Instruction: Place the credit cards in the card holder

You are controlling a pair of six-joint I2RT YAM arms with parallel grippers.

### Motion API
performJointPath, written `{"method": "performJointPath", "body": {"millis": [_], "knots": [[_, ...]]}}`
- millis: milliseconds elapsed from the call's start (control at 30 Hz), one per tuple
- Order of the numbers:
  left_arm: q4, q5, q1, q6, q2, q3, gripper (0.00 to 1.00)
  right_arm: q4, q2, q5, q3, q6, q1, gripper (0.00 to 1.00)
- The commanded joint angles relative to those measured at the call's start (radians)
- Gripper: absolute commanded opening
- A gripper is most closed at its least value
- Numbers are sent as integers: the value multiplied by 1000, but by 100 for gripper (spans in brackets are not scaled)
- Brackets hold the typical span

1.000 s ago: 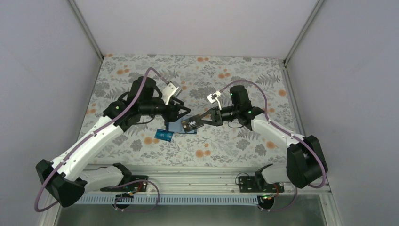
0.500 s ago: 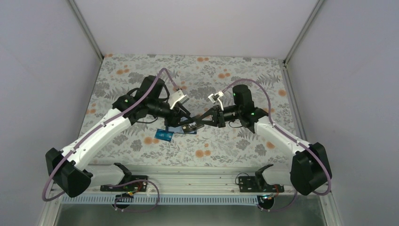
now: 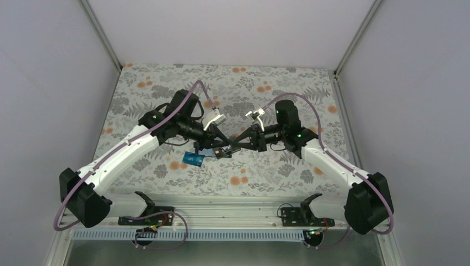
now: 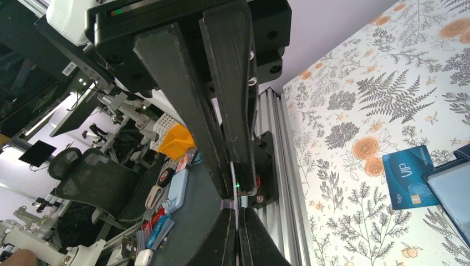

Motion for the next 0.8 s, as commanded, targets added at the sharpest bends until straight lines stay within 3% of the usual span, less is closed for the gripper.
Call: {"method": "performJointPath", "body": {"millis": [0,167,200,333,433,767], "knots": [[14,39,-13,10,7,7,3,19,-33,-10,18,-15,12,4],[97,6,-13,-48,-12,-32,2,-9,-52,59,24,-19,13,4],[114,-4,-13,-61,-15,-41,2,-23,-54,81,31,-19,13,11],[167,-79,-6,-108,-34,-57,2,-48,-65,210,55,-1,6,60],[209,-130,12,-145,-57,-67,2,-47,-75,286,60,38,-18,77],[403,-271,59,-335,-143,-118,2,33,-143,479,14,161,-60,81]]}}
